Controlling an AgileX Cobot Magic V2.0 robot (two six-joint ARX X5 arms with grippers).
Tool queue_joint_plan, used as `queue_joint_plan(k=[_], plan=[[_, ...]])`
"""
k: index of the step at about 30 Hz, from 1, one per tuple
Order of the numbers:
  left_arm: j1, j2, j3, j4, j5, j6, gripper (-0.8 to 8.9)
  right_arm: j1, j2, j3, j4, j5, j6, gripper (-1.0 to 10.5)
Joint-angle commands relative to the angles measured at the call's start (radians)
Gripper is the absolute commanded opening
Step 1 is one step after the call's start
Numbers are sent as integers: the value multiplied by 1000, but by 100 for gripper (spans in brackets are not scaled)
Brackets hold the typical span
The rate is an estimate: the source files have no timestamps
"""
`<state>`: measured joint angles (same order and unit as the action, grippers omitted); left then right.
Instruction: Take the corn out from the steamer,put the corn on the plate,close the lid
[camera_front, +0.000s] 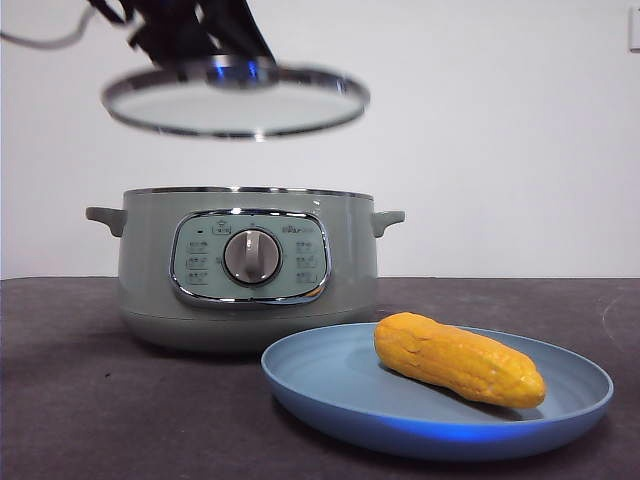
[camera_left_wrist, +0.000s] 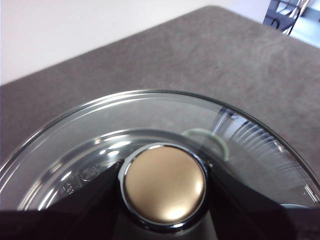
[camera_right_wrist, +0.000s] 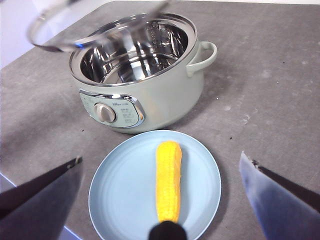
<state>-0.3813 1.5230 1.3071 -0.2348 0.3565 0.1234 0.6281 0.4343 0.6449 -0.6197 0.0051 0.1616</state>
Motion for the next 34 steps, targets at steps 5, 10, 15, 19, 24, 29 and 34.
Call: queue_joint_plan(k=[5, 10, 15, 19, 24, 29, 34], plan=[[2, 62, 1, 100, 11, 11, -6, 1, -3, 0, 10, 28, 7, 568], [4, 101, 1, 103, 8, 21, -6, 1, -3, 0, 13, 29, 7, 568], [5, 121, 1, 103, -9, 32, -6, 1, -3, 0, 13, 29, 7, 568], [5, 124, 0, 103, -14, 35, -6, 1, -3, 0, 12, 29, 7, 568], [11, 134, 0, 99, -15, 39, -6, 1, -3, 0, 13, 29, 7, 568], [16, 161, 0, 86, -11, 38, -6, 1, -3, 0, 13, 29, 7, 567], [13, 166, 0, 84, -9, 38, -6, 1, -3, 0, 13, 29, 7, 568]])
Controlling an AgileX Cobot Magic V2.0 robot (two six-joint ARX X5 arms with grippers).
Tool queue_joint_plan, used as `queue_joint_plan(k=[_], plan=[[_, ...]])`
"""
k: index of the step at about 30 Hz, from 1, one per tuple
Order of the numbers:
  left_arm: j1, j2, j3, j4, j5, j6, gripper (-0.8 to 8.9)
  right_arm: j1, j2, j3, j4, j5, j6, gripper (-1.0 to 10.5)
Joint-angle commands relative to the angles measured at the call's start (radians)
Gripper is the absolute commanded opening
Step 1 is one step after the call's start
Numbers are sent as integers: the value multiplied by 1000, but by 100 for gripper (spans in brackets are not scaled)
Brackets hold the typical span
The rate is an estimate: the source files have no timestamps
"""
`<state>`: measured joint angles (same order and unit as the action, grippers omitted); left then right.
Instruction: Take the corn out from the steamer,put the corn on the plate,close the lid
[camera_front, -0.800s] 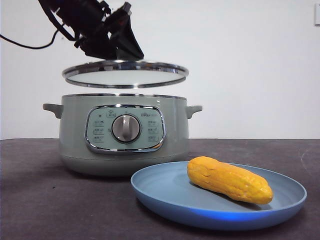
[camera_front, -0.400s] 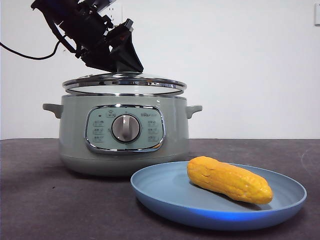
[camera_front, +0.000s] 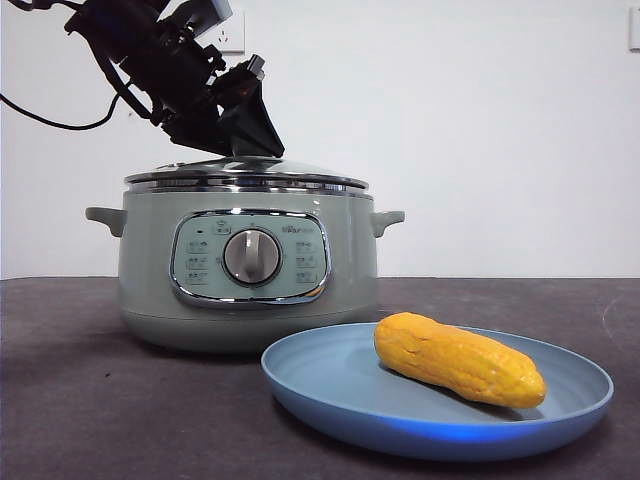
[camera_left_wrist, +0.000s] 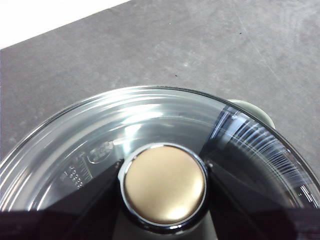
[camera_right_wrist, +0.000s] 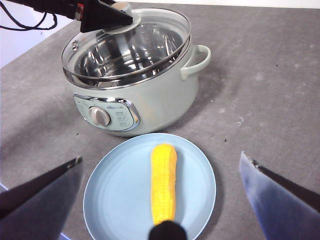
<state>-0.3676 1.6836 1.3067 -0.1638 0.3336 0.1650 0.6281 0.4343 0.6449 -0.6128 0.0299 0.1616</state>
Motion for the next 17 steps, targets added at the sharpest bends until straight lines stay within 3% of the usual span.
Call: queue_joint_plan(k=[1, 17], plan=[[-1, 5, 1, 9, 14, -3, -6, 1, -3, 0, 6, 5, 7, 567], [-27, 5, 1, -71, 13, 1, -6, 1, -3, 0, 6, 29, 3, 568]])
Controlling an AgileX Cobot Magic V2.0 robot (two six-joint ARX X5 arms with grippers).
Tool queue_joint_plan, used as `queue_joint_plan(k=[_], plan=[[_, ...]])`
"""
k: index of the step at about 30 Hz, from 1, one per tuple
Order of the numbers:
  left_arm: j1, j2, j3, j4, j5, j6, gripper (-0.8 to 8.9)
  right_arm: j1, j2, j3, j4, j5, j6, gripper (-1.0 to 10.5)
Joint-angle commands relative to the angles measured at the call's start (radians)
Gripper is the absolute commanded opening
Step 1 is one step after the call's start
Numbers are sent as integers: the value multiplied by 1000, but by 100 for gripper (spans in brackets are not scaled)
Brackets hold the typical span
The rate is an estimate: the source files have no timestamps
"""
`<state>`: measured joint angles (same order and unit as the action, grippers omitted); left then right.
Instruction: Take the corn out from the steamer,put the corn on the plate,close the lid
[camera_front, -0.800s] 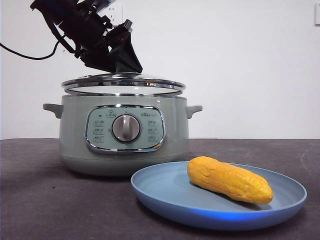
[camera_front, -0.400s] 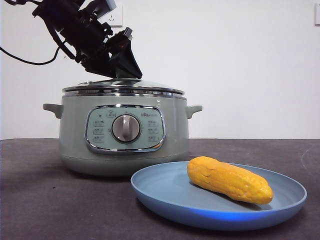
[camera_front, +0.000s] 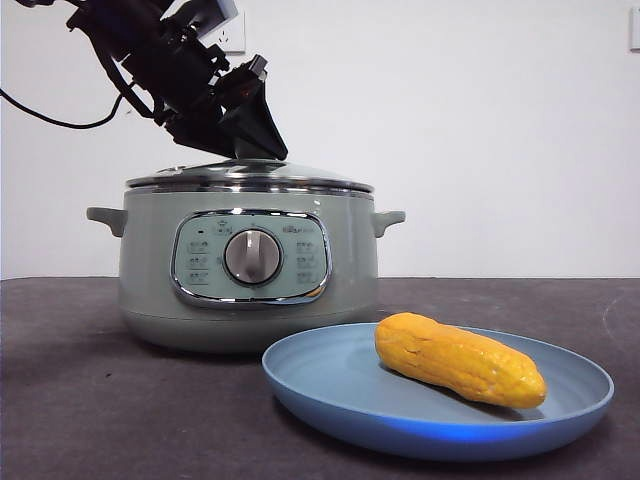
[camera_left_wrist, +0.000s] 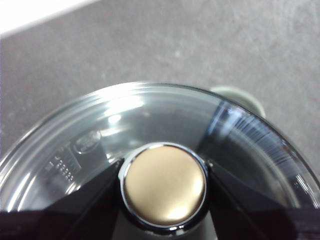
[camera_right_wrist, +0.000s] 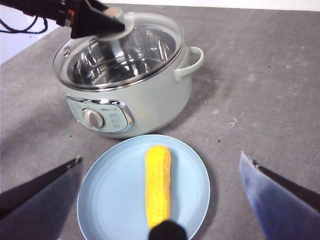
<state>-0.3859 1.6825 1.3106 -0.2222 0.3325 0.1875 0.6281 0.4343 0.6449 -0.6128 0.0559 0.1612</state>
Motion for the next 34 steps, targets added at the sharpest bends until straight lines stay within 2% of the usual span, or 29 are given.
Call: queue_joint_plan(k=[1, 14, 16, 19, 21, 34], plan=[[-9, 6, -3, -13, 13, -22, -6, 1, -3, 0, 6, 3, 3, 567], [-9, 7, -3, -134, -51, -18, 7, 1, -3, 0, 6, 3, 3, 567], [-5, 7, -3, -135, -49, -19, 91, 1, -3, 0, 6, 3, 3, 568], [-4, 7, -3, -134, -50, -23, 362, 1, -3, 0, 5, 2, 3, 568], [-4, 6, -3, -134, -50, -23, 450, 1, -3, 0, 5, 2, 3, 567], [2, -16, 40, -146, -43, -28, 447, 1, -3, 0, 5, 2, 3, 567]])
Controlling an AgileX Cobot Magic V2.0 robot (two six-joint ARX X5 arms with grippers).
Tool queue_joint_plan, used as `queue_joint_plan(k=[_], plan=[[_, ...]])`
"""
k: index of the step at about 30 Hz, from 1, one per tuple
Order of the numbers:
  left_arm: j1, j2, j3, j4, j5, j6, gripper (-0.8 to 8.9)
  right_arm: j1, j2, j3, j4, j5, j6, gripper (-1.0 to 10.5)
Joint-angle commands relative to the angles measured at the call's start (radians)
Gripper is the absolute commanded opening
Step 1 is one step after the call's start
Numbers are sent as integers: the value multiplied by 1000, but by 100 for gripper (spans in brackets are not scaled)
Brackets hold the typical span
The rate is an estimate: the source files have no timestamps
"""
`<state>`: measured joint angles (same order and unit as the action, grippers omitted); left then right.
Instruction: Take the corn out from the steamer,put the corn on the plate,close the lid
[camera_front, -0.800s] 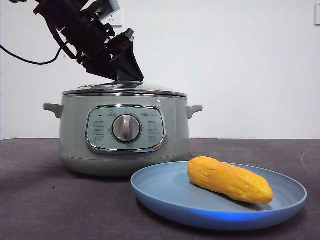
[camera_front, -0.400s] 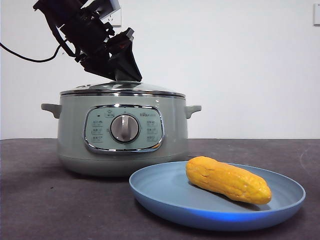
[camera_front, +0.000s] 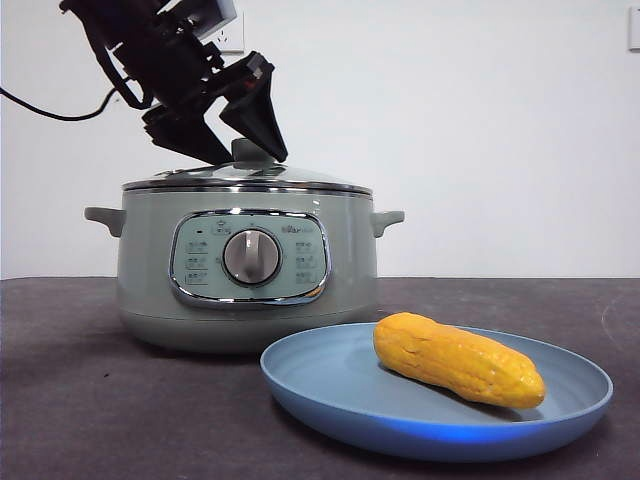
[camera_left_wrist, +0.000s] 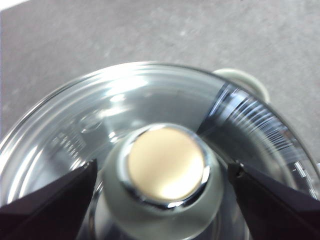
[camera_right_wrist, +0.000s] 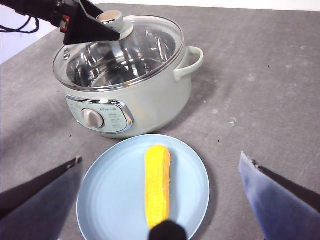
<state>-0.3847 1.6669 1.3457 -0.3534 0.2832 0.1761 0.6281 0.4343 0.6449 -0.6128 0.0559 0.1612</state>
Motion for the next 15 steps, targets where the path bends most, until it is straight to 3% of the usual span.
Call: queue_joint_plan(k=[1, 9, 15], plan=[[1, -13, 6, -14, 6, -17, 447, 1, -3, 0, 5, 2, 3, 567], [2, -131, 6, -47, 6, -18, 447, 1, -3, 0, 5, 2, 3, 567], [1, -267, 6, -177, 12, -18, 438, 1, -3, 0, 5, -4, 3, 567]])
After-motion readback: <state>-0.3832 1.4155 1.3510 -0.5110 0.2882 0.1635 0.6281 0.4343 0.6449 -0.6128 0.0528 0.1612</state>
